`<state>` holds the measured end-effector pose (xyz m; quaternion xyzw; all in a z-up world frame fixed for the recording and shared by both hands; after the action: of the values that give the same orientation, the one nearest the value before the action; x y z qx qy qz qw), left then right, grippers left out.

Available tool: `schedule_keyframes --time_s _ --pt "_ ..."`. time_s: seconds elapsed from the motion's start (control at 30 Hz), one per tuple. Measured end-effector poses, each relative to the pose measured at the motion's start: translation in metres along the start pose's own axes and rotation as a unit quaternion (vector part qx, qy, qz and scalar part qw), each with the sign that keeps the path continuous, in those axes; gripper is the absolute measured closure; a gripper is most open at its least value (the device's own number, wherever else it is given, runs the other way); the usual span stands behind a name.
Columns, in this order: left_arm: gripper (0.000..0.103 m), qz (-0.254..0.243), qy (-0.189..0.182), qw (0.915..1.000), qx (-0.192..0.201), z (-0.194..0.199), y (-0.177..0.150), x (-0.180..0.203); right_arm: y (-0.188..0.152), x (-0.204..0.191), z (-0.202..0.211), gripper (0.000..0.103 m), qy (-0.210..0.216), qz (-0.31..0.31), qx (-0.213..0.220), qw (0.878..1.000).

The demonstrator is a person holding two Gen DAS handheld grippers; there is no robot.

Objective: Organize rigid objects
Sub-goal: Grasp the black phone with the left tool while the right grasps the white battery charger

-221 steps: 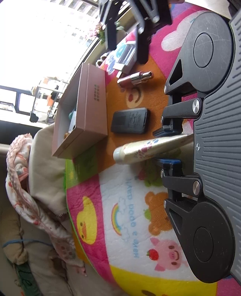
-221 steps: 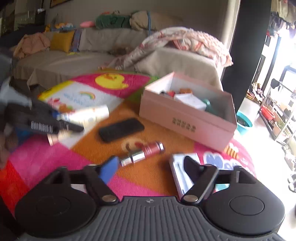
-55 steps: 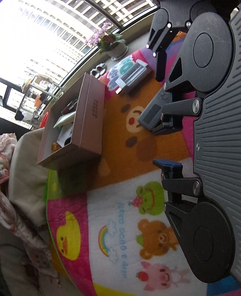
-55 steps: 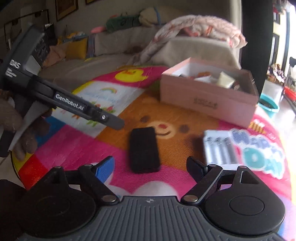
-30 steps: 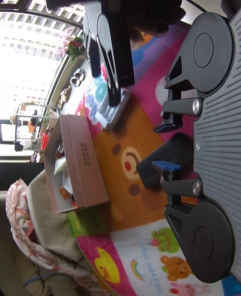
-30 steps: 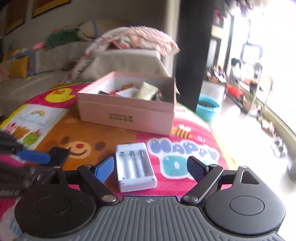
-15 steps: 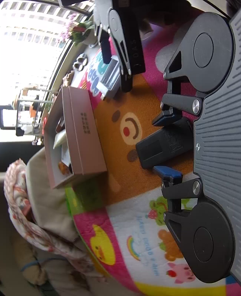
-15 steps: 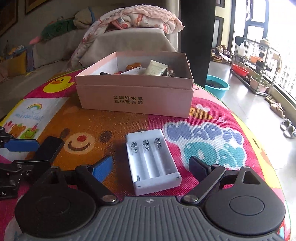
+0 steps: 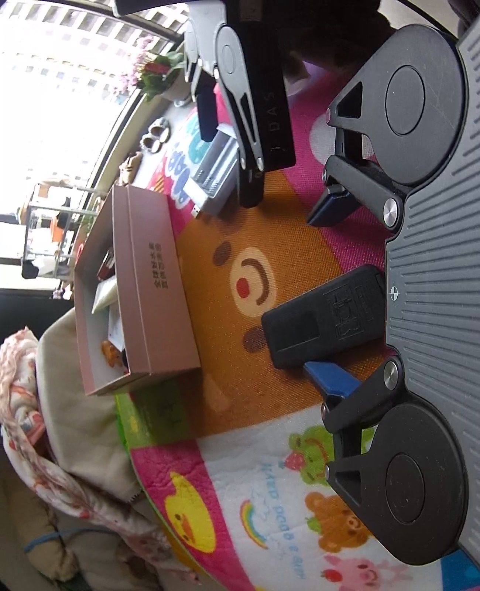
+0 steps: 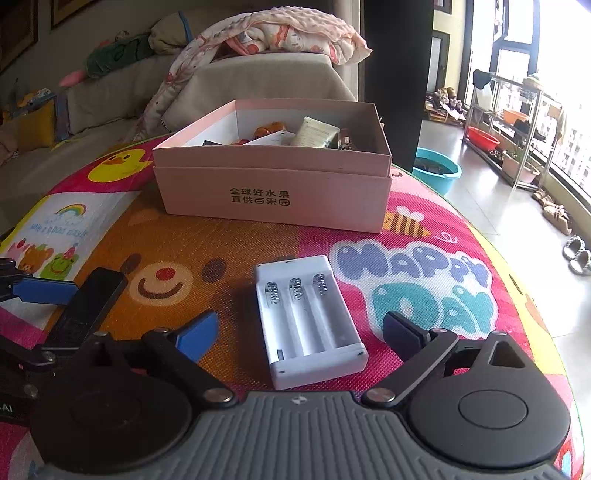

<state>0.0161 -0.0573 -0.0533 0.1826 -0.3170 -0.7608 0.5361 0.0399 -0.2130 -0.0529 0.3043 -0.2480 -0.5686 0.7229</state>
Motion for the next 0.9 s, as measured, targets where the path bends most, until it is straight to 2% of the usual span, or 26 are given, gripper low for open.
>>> schedule_keyframes --time_s 0.17,0.27,0.33,0.43,0.5,0.53,0.7,0.9 --pt "0.022 0.01 -0.004 0.9999 0.005 0.003 -0.001 -0.003 0.001 0.0 -0.002 0.004 0.004 -0.001 -0.004 1.0" --pt "0.03 0.017 0.001 0.9998 0.007 0.005 -0.001 -0.006 0.002 0.0 -0.002 0.004 0.001 -0.003 -0.006 1.0" --pt "0.042 0.024 0.004 0.9997 0.007 0.007 0.0 -0.01 0.003 -0.001 -0.002 0.004 -0.001 -0.004 -0.006 1.0" --pt "0.058 0.037 0.012 0.9992 0.006 0.011 0.001 -0.017 0.006 -0.005 0.0 0.023 0.001 0.005 -0.003 1.0" --pt "0.059 0.048 0.001 0.9988 0.007 0.014 0.0 -0.02 0.008 -0.012 0.005 0.051 0.012 0.018 -0.007 1.0" --pt "0.059 0.049 -0.004 0.9988 0.008 0.016 -0.001 -0.02 0.009 -0.016 0.008 0.055 0.018 0.028 -0.011 0.999" --pt "0.059 0.024 -0.036 0.999 0.013 0.025 -0.011 -0.011 0.001 -0.03 0.031 0.056 0.027 0.073 -0.018 0.997" --pt "0.059 -0.003 -0.063 0.9978 0.022 0.04 -0.023 0.005 -0.003 -0.025 0.062 0.056 0.027 0.082 -0.011 0.996"
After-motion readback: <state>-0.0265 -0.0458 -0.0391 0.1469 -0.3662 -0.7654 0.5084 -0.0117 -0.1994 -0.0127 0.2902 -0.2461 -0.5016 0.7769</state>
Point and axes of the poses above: each gripper's, at about its wrist camera, not at the fingertips, and z roughly against the way its jaws point, x to its right, y to its top, the point moved 8 cm from there along -z, roughly the way its jaws point, and after that the axes turned 3 degrees about -y, right-handed, at the moved point
